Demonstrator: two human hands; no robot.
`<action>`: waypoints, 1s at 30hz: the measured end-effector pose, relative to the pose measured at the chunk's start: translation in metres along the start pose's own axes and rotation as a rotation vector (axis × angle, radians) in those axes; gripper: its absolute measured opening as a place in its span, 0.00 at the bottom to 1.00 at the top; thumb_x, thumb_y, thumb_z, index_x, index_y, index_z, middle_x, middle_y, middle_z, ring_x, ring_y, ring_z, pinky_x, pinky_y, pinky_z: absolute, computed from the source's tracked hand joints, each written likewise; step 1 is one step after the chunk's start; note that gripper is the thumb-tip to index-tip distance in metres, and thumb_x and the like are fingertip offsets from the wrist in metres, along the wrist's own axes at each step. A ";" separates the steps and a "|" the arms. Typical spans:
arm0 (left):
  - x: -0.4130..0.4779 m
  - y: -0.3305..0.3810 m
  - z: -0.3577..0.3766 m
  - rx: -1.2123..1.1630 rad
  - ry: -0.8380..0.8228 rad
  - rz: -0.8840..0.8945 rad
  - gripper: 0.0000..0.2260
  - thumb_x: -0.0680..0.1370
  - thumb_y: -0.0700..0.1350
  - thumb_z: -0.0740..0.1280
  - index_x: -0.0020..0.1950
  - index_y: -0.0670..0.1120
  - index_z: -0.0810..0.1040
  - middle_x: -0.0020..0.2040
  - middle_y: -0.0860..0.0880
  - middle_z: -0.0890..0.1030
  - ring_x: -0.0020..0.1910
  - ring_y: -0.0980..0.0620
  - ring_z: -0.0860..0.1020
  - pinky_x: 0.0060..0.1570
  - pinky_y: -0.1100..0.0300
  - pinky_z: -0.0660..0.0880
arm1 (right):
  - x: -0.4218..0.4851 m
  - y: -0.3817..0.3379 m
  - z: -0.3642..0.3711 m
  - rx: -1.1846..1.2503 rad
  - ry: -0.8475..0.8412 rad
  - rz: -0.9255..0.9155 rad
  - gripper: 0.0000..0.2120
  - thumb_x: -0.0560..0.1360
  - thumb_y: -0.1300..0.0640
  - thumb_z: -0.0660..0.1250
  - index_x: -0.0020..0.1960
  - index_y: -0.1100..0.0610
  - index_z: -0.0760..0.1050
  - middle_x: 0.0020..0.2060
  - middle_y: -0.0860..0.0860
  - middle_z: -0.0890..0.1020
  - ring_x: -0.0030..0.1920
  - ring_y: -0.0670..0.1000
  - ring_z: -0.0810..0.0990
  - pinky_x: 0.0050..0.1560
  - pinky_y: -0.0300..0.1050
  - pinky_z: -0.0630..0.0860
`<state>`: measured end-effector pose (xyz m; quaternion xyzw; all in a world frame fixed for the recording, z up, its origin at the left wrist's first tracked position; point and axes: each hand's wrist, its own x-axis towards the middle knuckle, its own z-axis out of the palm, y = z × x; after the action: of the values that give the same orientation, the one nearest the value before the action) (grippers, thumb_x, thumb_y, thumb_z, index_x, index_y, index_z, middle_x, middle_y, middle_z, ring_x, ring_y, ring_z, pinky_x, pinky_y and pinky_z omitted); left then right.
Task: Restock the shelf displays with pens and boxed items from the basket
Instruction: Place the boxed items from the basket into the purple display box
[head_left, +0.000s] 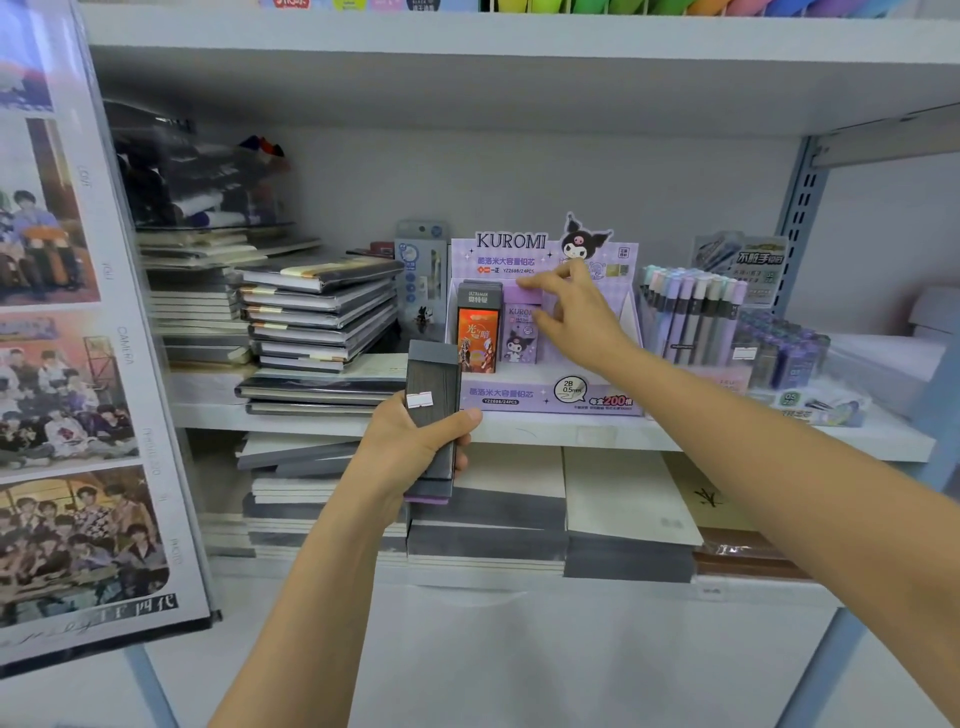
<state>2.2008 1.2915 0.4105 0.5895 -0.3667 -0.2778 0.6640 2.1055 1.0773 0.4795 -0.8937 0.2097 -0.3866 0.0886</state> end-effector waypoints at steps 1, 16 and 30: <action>0.000 0.000 0.000 0.003 -0.002 0.001 0.12 0.72 0.44 0.75 0.50 0.40 0.77 0.33 0.45 0.81 0.28 0.50 0.78 0.32 0.59 0.79 | -0.001 0.001 -0.004 0.035 -0.029 0.023 0.21 0.78 0.61 0.65 0.70 0.54 0.71 0.57 0.52 0.66 0.43 0.50 0.71 0.55 0.42 0.73; -0.019 0.001 0.040 0.122 -0.137 -0.036 0.11 0.71 0.46 0.77 0.44 0.45 0.77 0.31 0.46 0.80 0.27 0.50 0.78 0.30 0.59 0.78 | -0.082 -0.040 -0.008 0.743 -0.265 0.144 0.08 0.73 0.59 0.73 0.51 0.53 0.77 0.45 0.52 0.81 0.38 0.46 0.78 0.34 0.37 0.75; -0.021 0.013 0.032 -0.239 -0.084 -0.191 0.08 0.72 0.40 0.73 0.49 0.41 0.79 0.31 0.44 0.80 0.25 0.51 0.78 0.28 0.61 0.77 | -0.100 -0.016 -0.023 1.066 -0.259 0.153 0.22 0.79 0.67 0.61 0.71 0.53 0.68 0.44 0.51 0.79 0.37 0.50 0.78 0.42 0.43 0.76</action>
<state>2.1619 1.2918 0.4208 0.5264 -0.3010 -0.4056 0.6839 2.0324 1.1362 0.4352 -0.7475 0.0365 -0.3185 0.5817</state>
